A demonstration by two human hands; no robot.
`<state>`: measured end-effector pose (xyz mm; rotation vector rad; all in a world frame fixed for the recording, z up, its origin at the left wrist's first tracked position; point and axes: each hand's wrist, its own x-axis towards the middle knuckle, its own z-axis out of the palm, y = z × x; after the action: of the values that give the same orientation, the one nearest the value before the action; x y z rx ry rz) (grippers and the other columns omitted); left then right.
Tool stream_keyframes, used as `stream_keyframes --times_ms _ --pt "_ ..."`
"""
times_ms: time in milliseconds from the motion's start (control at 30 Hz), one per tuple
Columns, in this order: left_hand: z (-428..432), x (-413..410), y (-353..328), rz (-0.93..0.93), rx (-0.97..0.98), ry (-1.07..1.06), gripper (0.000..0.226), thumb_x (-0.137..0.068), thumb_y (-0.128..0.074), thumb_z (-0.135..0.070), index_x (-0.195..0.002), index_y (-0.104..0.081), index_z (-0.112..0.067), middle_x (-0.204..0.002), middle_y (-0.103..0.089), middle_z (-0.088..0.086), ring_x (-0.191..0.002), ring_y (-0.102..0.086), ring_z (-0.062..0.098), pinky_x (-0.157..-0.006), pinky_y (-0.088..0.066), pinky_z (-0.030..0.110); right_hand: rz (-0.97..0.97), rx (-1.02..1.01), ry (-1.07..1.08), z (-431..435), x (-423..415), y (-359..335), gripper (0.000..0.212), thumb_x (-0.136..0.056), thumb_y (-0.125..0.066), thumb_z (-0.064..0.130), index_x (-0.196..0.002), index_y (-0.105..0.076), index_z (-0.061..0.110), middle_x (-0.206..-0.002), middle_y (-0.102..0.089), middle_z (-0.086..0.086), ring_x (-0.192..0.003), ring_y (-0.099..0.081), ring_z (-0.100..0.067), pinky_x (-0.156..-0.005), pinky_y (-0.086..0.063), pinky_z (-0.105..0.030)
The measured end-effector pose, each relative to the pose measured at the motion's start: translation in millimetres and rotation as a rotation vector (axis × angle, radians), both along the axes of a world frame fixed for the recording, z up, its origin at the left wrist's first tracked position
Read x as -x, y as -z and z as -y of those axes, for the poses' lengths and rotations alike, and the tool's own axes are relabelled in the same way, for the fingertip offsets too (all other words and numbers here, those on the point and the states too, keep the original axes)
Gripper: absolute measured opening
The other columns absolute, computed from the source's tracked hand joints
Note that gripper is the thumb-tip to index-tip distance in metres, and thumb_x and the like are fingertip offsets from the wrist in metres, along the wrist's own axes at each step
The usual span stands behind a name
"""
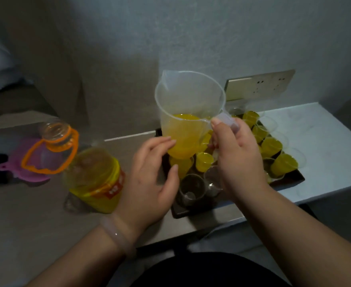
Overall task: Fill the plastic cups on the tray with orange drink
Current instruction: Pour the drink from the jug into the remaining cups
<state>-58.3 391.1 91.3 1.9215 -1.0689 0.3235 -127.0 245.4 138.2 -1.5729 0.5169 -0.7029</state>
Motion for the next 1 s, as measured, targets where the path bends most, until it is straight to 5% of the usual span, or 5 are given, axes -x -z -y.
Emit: stream_keyframes --times_ms 133,333,533,767,1000 --pt "26.0 10.5 3.3 -0.106 0.048 -0.105 0.05 -0.086 -0.055 -0.019 -0.132 -0.047 -0.002 -0.134 -0.045 0.01 -0.128 -0.043 0.018 -0.104 -0.041 0.04 -0.05 0.039 -0.044 27.5 14.5 1.4 0.018 -0.095 -0.053 0.035 -0.08 -0.053 0.024 -0.066 -0.056 0.01 -0.063 -0.054 -0.004 -0.059 -0.047 -0.024" --pt "49.5 28.4 7.3 -0.256 0.032 -0.116 0.067 -0.085 -0.053 -0.033 -0.145 -0.03 -0.014 -0.148 -0.031 0.003 -0.136 -0.035 0.013 -0.106 -0.035 0.018 -0.058 0.029 -0.036 47.4 33.8 2.2 0.021 -0.095 -0.053 0.036 -0.077 -0.052 0.025 -0.064 -0.053 0.01 -0.056 -0.048 -0.003 -0.051 -0.041 -0.023" --pt "62.2 29.9 1.0 -0.287 -0.011 -0.078 0.07 -0.085 -0.055 -0.031 -0.146 -0.03 -0.009 -0.15 -0.031 0.005 -0.14 -0.03 0.017 -0.109 -0.036 0.048 -0.034 -0.022 -0.014 51.1 45.9 1.1 0.019 -0.095 -0.053 0.03 -0.076 -0.052 0.024 -0.06 -0.055 0.014 -0.055 -0.051 0.002 -0.05 -0.043 -0.015" --pt "74.7 42.4 -1.7 -0.339 0.055 -0.019 0.069 -0.085 -0.055 -0.027 -0.147 -0.029 -0.012 -0.149 -0.032 0.004 -0.138 -0.033 0.011 -0.108 -0.039 0.036 0.006 -0.079 -0.005 59.1 60.1 2.0 0.015 -0.095 -0.054 0.031 -0.084 -0.057 0.022 -0.065 -0.063 0.011 -0.061 -0.059 0.0 -0.057 -0.048 -0.017" --pt "103.7 57.5 -0.3 -0.285 0.097 -0.105 0.066 -0.083 -0.058 -0.014 -0.144 -0.032 -0.005 -0.144 -0.036 0.009 -0.135 -0.037 0.016 -0.107 -0.039 0.04 0.047 -0.086 -0.074 84.1 68.0 3.2 0.017 -0.095 -0.054 0.028 -0.082 -0.056 0.018 -0.062 -0.06 0.013 -0.058 -0.056 0.002 -0.055 -0.047 -0.015"
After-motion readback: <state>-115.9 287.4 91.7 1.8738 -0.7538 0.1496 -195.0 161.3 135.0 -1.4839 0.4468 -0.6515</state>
